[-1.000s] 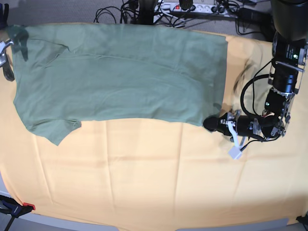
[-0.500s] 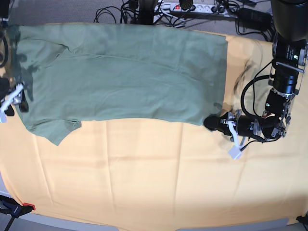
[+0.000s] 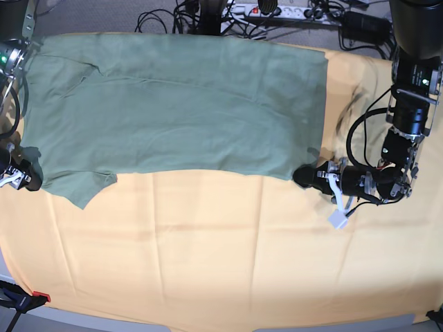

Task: Fold the T-shirt properly
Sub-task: 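Grasp the hem edge with both grippers and lift it, then fold the hem edge over toward the collar with both grippers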

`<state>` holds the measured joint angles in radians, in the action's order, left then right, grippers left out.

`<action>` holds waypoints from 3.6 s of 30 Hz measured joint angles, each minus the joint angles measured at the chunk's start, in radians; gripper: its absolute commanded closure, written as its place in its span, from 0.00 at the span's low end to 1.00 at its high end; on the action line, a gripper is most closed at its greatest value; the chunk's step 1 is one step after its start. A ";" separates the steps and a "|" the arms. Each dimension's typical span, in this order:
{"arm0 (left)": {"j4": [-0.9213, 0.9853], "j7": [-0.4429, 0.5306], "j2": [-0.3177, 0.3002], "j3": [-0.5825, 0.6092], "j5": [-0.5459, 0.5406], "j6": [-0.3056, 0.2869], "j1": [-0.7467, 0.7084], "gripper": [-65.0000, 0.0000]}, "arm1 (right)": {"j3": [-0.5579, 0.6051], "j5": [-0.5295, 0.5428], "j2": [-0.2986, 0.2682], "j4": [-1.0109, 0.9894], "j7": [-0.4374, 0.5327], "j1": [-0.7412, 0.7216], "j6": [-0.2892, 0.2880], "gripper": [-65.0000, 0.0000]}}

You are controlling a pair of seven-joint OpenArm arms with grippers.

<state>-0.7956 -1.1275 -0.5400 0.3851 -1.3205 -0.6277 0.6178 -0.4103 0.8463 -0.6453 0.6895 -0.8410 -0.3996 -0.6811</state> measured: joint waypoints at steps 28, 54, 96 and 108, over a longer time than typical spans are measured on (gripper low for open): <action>0.000 0.210 -0.002 0.001 0.195 -0.001 0.090 1.00 | -0.003 -0.003 0.056 -0.035 0.003 -0.077 -0.011 1.00; 0.002 0.375 0.023 0.001 0.368 -0.066 0.160 1.00 | 0.263 -0.252 0.066 -0.034 0.122 -0.278 -0.012 1.00; 0.000 -0.263 -0.076 0.001 -0.140 -0.062 0.111 1.00 | 0.266 -0.162 -0.006 0.362 -0.070 0.068 -0.012 1.00; -0.002 -0.261 -0.076 0.001 -0.120 -0.062 0.116 1.00 | 0.266 -0.176 -0.007 0.362 -0.069 0.051 -0.012 1.00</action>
<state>-0.7971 -1.3880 -0.6155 0.3859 -1.4406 -0.6899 0.7341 -0.1448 0.6701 -0.6525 1.0519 -0.9100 -0.3489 -0.6933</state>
